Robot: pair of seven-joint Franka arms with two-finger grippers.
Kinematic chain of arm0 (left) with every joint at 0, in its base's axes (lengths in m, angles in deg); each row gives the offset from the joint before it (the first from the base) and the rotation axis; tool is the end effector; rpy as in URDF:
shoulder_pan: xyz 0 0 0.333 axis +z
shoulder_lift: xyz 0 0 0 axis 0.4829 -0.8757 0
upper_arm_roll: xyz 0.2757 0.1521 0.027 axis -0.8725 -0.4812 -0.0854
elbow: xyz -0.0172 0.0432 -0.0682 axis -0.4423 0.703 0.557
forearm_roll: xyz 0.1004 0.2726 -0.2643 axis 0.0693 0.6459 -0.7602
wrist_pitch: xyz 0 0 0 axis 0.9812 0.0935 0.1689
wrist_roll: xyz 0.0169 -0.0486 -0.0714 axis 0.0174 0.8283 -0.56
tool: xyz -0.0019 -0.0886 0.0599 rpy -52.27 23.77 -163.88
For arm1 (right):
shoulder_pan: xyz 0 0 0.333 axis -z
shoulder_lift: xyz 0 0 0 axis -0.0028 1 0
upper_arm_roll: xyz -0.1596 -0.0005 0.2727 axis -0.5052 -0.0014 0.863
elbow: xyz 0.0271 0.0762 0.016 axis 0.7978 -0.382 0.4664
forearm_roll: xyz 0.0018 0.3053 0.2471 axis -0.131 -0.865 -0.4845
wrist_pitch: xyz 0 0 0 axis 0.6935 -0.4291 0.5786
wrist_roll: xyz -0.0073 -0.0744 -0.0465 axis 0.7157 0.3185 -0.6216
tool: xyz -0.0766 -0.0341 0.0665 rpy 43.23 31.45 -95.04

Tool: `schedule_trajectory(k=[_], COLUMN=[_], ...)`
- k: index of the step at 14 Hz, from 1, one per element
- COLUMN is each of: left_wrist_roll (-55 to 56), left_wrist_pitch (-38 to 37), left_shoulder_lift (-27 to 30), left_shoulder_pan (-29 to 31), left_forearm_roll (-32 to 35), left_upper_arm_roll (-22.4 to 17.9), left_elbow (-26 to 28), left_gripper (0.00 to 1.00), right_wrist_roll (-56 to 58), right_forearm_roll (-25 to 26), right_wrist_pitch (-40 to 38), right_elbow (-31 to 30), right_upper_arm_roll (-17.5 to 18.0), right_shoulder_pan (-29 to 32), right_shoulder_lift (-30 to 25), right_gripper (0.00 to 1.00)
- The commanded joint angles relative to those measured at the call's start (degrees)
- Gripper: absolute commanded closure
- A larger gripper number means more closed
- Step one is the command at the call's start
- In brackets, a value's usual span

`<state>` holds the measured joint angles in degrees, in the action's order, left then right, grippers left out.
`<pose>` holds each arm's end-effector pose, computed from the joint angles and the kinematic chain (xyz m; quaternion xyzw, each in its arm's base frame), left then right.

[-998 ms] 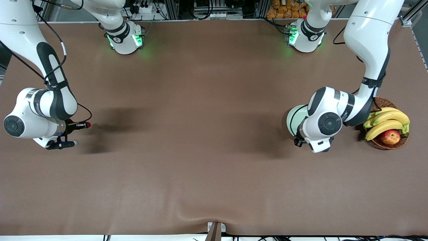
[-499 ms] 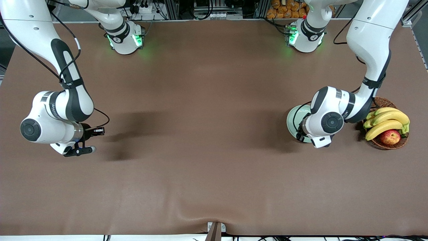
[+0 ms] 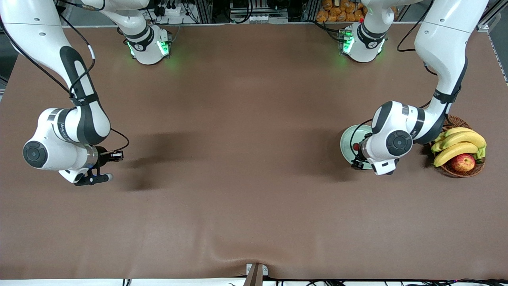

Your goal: Collect all strawberries into plate

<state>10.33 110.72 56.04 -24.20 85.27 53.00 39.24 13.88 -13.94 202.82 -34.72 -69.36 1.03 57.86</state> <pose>0.5811 -0.1369 0.2154 -0.8513 -0.5144 0.0751 0.0711 0.6178 -0.0247 0.2553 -0.9889 -0.0678 0.1250 0.0441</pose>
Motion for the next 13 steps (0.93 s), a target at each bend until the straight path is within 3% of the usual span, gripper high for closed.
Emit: schedule_trajectory(k=[1, 13], left_wrist_roll=[-1.6, -1.6], left_wrist_pitch=[0.1, 0.1], left_shoulder_lift=[1.9, 1.5], left_shoulder_pan=[0.3, -0.5], left_forearm_roll=[0.3, 0.3], left_upper_arm_roll=[2.2, 4.5], left_elbow=[0.4, -2.9], left_gripper=[0.00, 0.00], right_wrist_roll=[0.3, 0.8], right_forearm_roll=[-0.1, 1.3], right_wrist_pitch=[-0.5, -0.1], right_elbow=[0.1, 0.0], right_upper_arm_roll=[0.0, -0.1], right_shoulder_pan=[0.2, 1.9], right_shoulder_lift=[-0.4, 0.1], right_gripper=[1.00, 1.00])
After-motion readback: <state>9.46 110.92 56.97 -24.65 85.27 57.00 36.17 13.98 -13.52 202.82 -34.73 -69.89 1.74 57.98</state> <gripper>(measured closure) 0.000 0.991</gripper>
